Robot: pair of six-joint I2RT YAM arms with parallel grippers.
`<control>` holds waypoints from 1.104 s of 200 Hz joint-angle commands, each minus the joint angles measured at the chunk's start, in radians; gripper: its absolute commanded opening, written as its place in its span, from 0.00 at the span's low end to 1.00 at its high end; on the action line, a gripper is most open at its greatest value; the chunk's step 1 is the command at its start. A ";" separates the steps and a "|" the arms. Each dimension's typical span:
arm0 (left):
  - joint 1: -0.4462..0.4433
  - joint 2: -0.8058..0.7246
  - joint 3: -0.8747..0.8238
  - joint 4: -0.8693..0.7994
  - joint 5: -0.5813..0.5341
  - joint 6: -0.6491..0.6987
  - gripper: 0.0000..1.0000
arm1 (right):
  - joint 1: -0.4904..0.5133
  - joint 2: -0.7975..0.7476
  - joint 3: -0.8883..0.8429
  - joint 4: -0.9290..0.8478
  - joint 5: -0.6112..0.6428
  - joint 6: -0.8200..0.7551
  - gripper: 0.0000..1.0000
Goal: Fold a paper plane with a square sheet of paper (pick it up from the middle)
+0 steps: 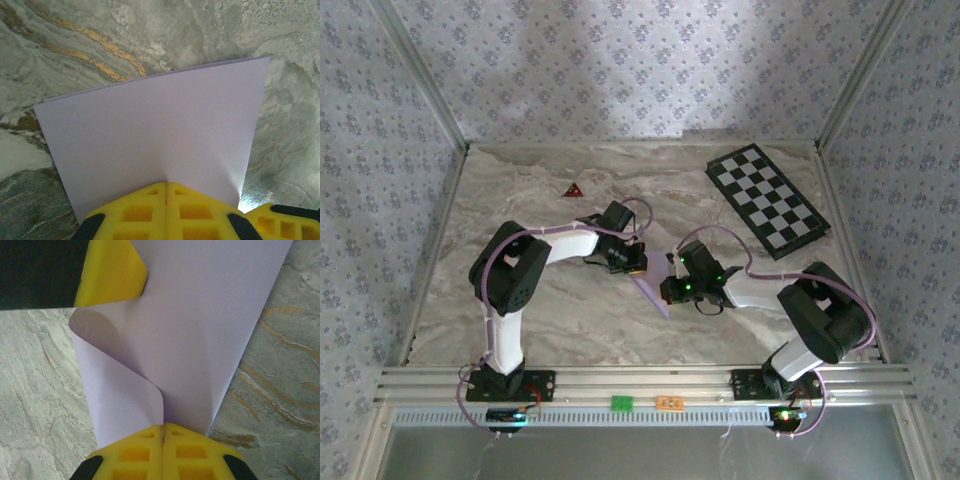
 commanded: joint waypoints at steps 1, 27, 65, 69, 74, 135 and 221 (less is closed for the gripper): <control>-0.001 0.002 0.042 -0.059 -0.024 0.029 0.06 | 0.007 0.025 -0.001 -0.036 0.036 0.001 0.00; 0.009 -0.024 0.101 -0.097 -0.010 0.054 0.09 | 0.007 0.024 -0.009 -0.028 0.041 0.009 0.00; 0.017 -0.081 0.128 -0.137 -0.036 0.076 0.11 | 0.006 0.029 -0.021 -0.001 0.035 0.026 0.00; 0.018 -0.086 0.122 -0.128 -0.031 0.074 0.11 | 0.006 0.030 -0.022 0.005 0.034 0.029 0.00; 0.018 -0.087 0.116 -0.120 -0.026 0.071 0.11 | 0.005 0.029 -0.025 0.012 0.030 0.031 0.00; 0.007 -0.119 0.011 -0.042 -0.020 0.005 0.07 | 0.005 0.025 -0.026 0.013 0.026 0.039 0.00; -0.033 -0.380 -0.334 0.309 0.000 -0.224 0.04 | -0.006 0.047 -0.034 0.042 0.033 0.073 0.00</control>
